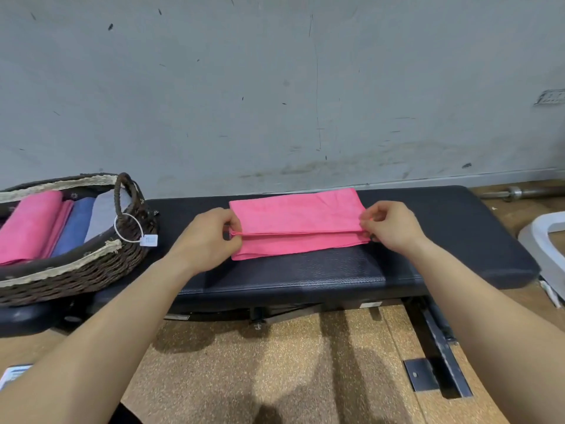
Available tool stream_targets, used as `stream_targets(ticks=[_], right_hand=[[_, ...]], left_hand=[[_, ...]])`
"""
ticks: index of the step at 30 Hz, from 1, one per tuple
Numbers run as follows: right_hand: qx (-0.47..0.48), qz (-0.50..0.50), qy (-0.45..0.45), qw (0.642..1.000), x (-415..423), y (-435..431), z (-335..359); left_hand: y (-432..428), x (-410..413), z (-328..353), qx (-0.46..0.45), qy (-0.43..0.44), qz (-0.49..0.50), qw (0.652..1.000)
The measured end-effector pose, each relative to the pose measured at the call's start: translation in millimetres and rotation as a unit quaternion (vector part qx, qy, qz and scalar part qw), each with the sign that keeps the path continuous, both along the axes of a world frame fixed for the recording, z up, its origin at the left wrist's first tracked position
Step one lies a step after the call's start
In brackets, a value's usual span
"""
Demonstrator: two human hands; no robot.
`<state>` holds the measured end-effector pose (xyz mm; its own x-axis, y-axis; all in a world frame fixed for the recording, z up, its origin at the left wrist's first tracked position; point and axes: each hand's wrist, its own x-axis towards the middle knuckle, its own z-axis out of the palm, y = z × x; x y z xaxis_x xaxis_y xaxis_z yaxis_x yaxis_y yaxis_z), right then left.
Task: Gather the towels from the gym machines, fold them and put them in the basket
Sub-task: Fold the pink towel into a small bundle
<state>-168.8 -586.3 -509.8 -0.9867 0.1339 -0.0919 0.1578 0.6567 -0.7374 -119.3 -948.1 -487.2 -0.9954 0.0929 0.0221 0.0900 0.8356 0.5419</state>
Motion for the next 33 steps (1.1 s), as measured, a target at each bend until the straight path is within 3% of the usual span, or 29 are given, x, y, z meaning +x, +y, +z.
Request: stream_targets(ticks=[11, 18, 21, 23, 26, 29, 33], right_hand=[[0.113, 0.100, 0.023, 0.988, 17, 4, 8], [0.270, 0.102, 0.045, 0.957, 16, -7, 9], [0.274, 0.080, 0.119, 0.951, 11, -31, 16], [0.245, 0.117, 0.146, 0.951, 5, -53, 15], [0.230, 0.201, 0.116, 0.945, -9, -83, 3], [0.249, 0.244, 0.075, 0.934, -25, -101, -12], [0.307, 0.265, 0.007, 0.914, -41, -96, -29]], left_hand=[[-8, 8, -14, -0.092, 0.014, -0.084, 0.992], [2, 2, -2, -0.209, 0.008, -0.075, 0.975], [24, -13, 3, -0.148, 0.041, -0.030, 0.988], [45, -24, -4, -0.105, 0.088, -0.016, 0.990], [77, -38, -25, -0.125, 0.103, -0.047, 0.986], [94, -48, -44, -0.198, 0.049, -0.075, 0.976], [80, -59, -54, -0.207, -0.021, -0.065, 0.976]])
